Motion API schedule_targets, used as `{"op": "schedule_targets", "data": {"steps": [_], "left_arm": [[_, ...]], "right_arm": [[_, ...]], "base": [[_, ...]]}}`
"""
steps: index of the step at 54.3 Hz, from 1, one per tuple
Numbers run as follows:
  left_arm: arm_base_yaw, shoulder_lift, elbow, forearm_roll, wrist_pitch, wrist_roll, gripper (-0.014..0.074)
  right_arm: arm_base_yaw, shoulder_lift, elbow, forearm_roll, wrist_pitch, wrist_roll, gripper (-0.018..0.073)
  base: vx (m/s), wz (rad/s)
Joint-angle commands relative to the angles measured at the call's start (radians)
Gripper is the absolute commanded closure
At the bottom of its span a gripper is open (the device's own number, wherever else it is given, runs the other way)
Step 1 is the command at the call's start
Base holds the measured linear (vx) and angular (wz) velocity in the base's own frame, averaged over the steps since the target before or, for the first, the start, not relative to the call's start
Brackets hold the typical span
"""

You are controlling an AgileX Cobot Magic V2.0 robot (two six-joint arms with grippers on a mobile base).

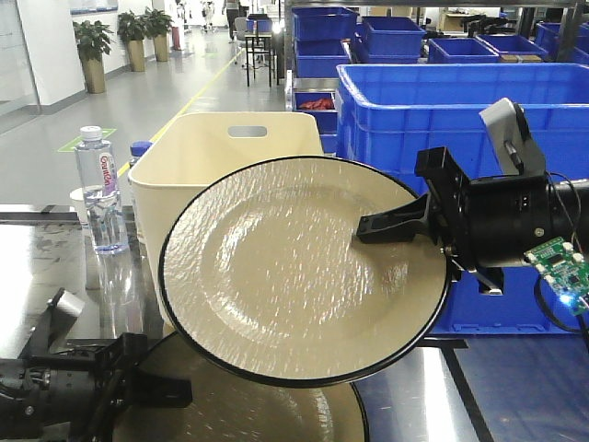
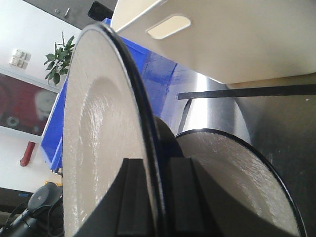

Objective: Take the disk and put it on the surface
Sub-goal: 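Hold the plate with both grippers while the base drives to the counter, then lower the plate flat onto the plate stack on the steel counter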

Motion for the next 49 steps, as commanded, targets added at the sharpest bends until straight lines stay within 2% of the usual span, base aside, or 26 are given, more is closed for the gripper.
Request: {"op": "schedule_targets", "data": {"steps": [1,49], "left_arm": [[-0.002,-0.038,-0.033,-0.113,0.036,-0.013,0.0595],[-0.002,-0.038,-0.033,-0.113,0.038,-0.013,0.0595]], "right_arm": [[-0.001,-0.036,-0.043,0.124,-0.035,-0.003,0.0567],[-0.001,-0.036,-0.043,0.127,-0.040,-0.003,0.0567]], "base": [[0.06,-0.01],[0.01,0.00]]}}
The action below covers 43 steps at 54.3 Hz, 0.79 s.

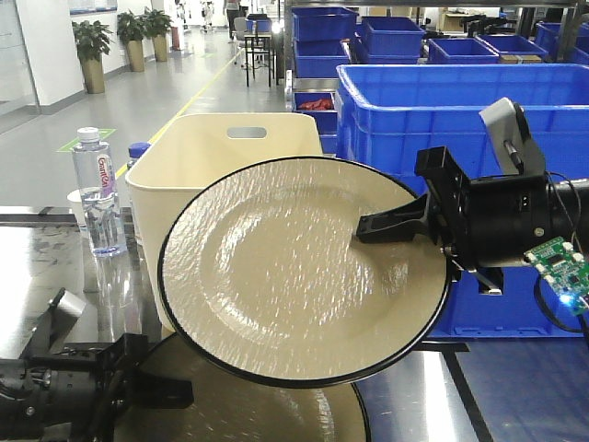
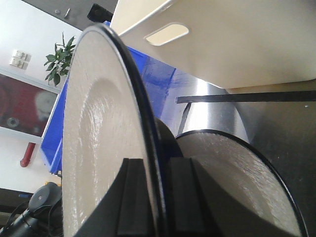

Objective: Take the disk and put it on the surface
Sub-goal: 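Lower the plate flat onto the plate stack on the steel counter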

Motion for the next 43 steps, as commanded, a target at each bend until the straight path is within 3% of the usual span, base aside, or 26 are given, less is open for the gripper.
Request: {"op": "schedule_targets", "data": {"steps": [1,11,30,36,43], "left_arm": [[-0.002,-0.038,-0.033,-0.113,0.041,-0.013,0.0595],[-0.012,-0.035,-0.033,-0.113,-0.016,-0.012,0.0595],[-0.107,0.055,-0.033,-0.112,-0.092,-0.014,0.0557],[-0.108,0.083,-0.033,-0.104,-0.061,-0.013,0.0498],[-0.106,0.087,-0.033,-0.014,-0.043,0.006,0.0358]], "right_arm": [[-0.001,-0.036,-0.043,0.127,-0.040,-0.003,0.0567],[-0.001,-0.036,-0.043,0.127,-0.047,-0.003,0.0567],[-0.001,-0.036,-0.043,0.127,-0.092,-0.003,0.0567],[-0.001,-0.036,-0.043,0.127,-0.092,-0.003,0.0567],[-0.001,-0.036,-0.043,0.125,-0.092,-0.003,0.0567]], "base": [[0.00,0.00],[0.00,0.00],[0.00,0.00],[0.00,0.00],[0.00,0.00]]}}
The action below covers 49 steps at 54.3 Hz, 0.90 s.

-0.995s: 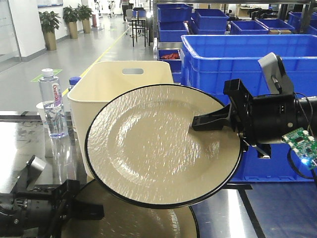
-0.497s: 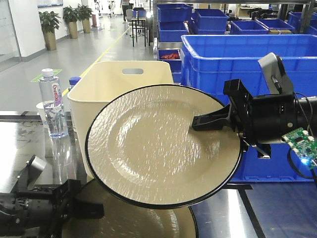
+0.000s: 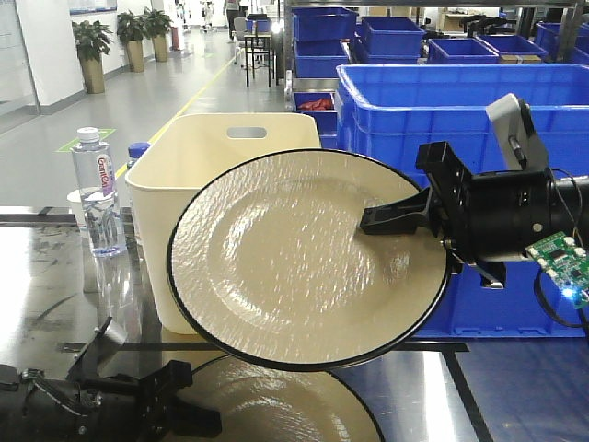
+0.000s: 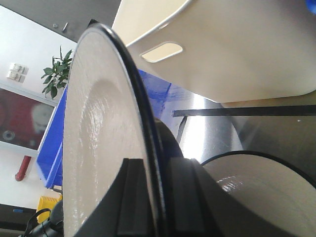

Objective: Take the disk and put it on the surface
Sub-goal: 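Lower the plate flat onto the plate stack on the steel counter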

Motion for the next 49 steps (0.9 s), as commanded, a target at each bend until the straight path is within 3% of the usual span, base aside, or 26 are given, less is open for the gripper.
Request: {"op": "schedule_targets", "data": {"steps": [1,11,19,26,32,42,49], "left_arm": [[-0.004,-0.035,-0.033,0.005,0.048,0.009,0.0339],[0.035,-0.059,-0.033,0.136,0.041,0.007,0.0088],[0.124,-0.119,-0.033,0.184,0.047,0.007,-0.0020],[0.212,-0.193,-0.033,0.208,0.085,0.007,-0.0024],[0.255,-0.272,-0.033,0.205,0.107,0.007,-0.0001],[0.264,-0.408,-0.033,0.205,0.052,0.007,0.0043],[0.264,-0.465,-0.033,0.205,0.027,0.007,0.0047]], "right_arm": [[-0.001,-0.036,-0.043,0.123,-0.042,-0.003,0.0567],[-0.001,-0.036,-0.043,0.123,-0.041,-0.003,0.0567],[-0.001,-0.036,-0.043,0.118,-0.039,-0.002,0.0567],[-0.001,-0.036,-0.042,0.070,-0.038,-0.002,0.0567],[0.024,-0.024,-0.042,-0.035,-0.037,0.022,0.0567],[0.133,0.044,-0.042,-0.211,-0.053,0.079,0.0567],[0.194,0.110,-0.042,-0.231,-0.064,0.077,0.0566]], "base": [[0.00,0.00],[0.00,0.00],[0.00,0.00],[0.00,0.00],[0.00,0.00],[0.00,0.00],[0.00,0.00]]}}
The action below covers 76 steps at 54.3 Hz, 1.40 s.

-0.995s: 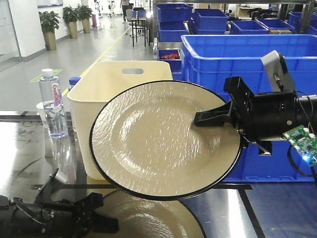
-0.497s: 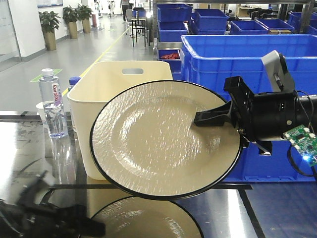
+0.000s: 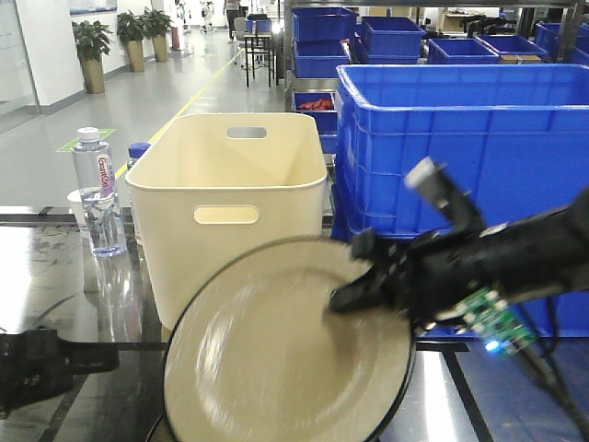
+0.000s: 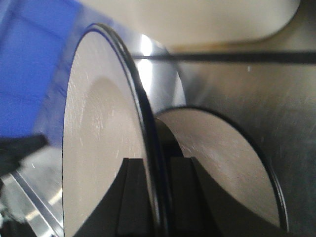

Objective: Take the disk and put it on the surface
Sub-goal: 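Lower the plate flat onto the plate stack on the steel counter, then open both grippers and raise them off the plate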

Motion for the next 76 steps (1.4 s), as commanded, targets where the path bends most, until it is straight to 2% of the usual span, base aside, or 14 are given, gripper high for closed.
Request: {"op": "schedule_targets", "data": {"steps": [1,12,22,30,31,38,44,51,58,67,71,76], "left_arm": [[0.001,-0.057,-0.033,-0.054,-0.031,0.004,0.0047],[0.001,-0.070,-0.033,-0.054,-0.030,0.004,0.0047],[0.001,-0.070,-0.033,-0.054,-0.032,0.004,0.0047],[0.001,-0.070,-0.033,-0.053,-0.036,0.004,0.0047],[0.001,-0.070,-0.033,-0.053,-0.036,0.004,0.0047],[0.001,-0.070,-0.033,-0.050,-0.036,0.004,0.0047],[0.001,-0.070,-0.033,-0.042,-0.036,0.004,0.0047],[0.001,-0.070,-0.033,-0.019,-0.036,0.004,0.0047],[0.001,-0.070,-0.033,-0.019,-0.038,0.004,0.0048],[0.001,-0.070,-0.033,-0.032,-0.078,0.004,0.0118],[0.001,-0.074,-0.033,-0.046,-0.105,0.004,0.0181],[0.001,-0.101,-0.033,-0.060,-0.137,0.004,0.0305]], "right_arm": [[0.036,0.004,-0.042,0.076,-0.059,0.014,0.0566],[0.045,0.077,-0.042,0.076,-0.061,0.007,0.0552],[0.045,0.102,-0.042,0.018,-0.041,-0.082,0.0470],[0.048,0.104,-0.042,-0.059,-0.025,-0.187,0.0315],[0.048,0.104,-0.042,-0.072,-0.023,-0.195,0.0236],[0.048,0.098,-0.044,-0.122,-0.005,-0.245,0.0068],[0.048,0.076,-0.045,-0.226,-0.001,-0.268,-0.0023],[0.048,0.018,-0.045,-0.386,-0.008,-0.265,-0.0041],[0.048,-0.055,-0.045,-0.497,-0.008,-0.212,-0.0029],[0.048,-0.133,-0.045,-0.515,-0.027,-0.174,-0.0022],[0.048,-0.154,-0.045,-0.511,-0.026,-0.174,-0.0022],[0.048,-0.171,-0.045,-0.511,-0.026,-0.174,-0.0022]], "base": [[0.00,0.00],[0.00,0.00],[0.00,0.00],[0.00,0.00],[0.00,0.00],[0.00,0.00],[0.00,0.00],[0.00,0.00],[0.00,0.00],[0.00,0.00],[0.00,0.00],[0.00,0.00]]}}
